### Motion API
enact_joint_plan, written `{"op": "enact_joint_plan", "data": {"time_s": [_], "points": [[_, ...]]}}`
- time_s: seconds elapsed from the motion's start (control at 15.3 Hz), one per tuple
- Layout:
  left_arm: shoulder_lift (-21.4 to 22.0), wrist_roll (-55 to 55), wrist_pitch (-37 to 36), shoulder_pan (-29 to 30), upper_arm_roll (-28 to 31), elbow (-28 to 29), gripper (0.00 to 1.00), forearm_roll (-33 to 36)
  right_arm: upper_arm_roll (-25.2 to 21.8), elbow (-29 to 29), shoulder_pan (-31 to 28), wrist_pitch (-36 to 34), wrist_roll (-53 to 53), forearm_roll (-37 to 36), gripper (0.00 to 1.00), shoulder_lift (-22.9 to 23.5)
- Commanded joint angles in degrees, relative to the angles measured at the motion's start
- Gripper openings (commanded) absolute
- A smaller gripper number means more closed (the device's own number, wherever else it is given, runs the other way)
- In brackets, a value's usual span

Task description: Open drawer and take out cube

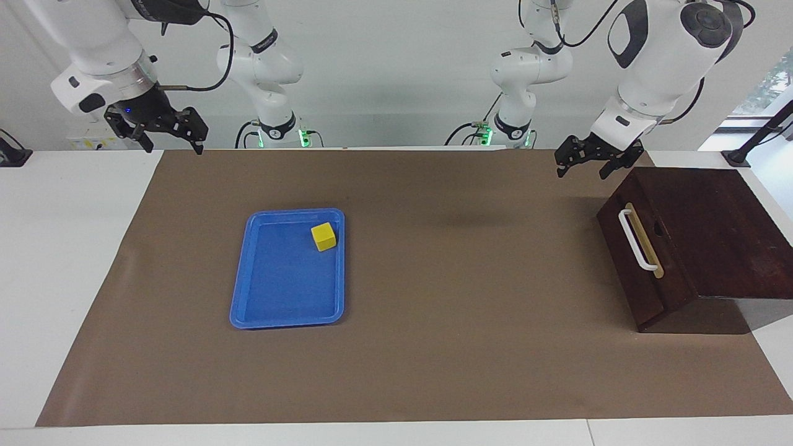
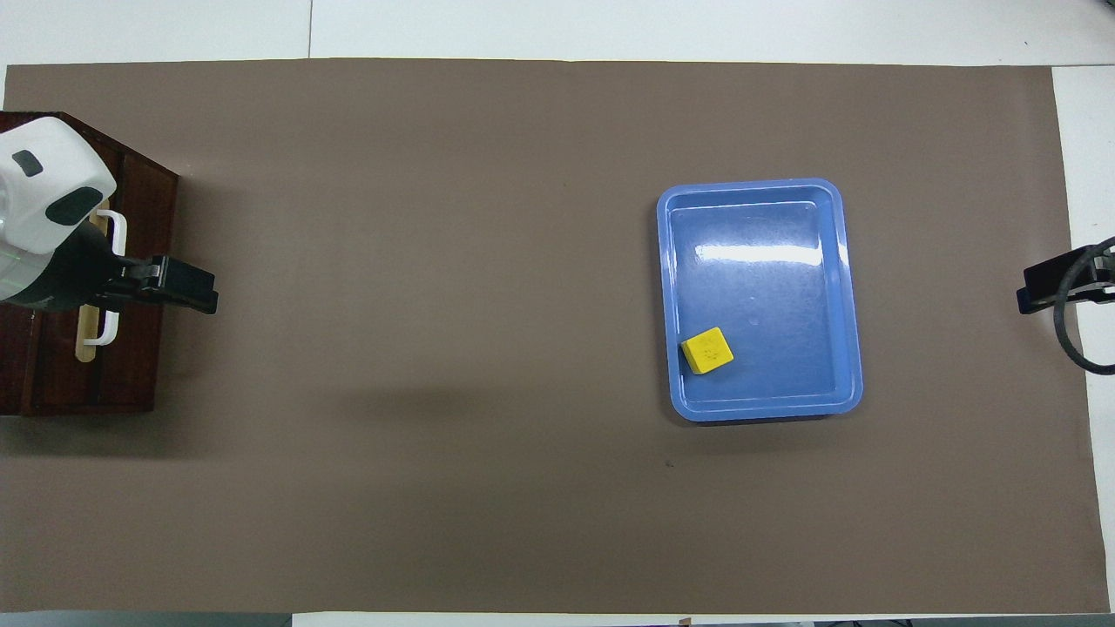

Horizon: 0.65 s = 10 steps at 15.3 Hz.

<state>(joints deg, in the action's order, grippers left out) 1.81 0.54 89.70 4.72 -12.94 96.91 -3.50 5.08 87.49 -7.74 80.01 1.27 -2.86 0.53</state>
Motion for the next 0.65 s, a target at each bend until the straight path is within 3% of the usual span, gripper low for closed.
{"op": "enact_joint_plan", "data": {"time_s": [0.0,0.59], "points": [[-0.1,1.2,-1.2,-0.4,0.6,-0.7,1.00,-0.3,1.1,2.5,-1.4,2.8,1.4,-0.5,1.00,-0.3],[0.4,0.7,-0.9,1.0,1.2,-0.8,1.00,-0.3,1.1,1.7,-1.7,2.4,1.4,-0.3,1.00,0.1]]}}
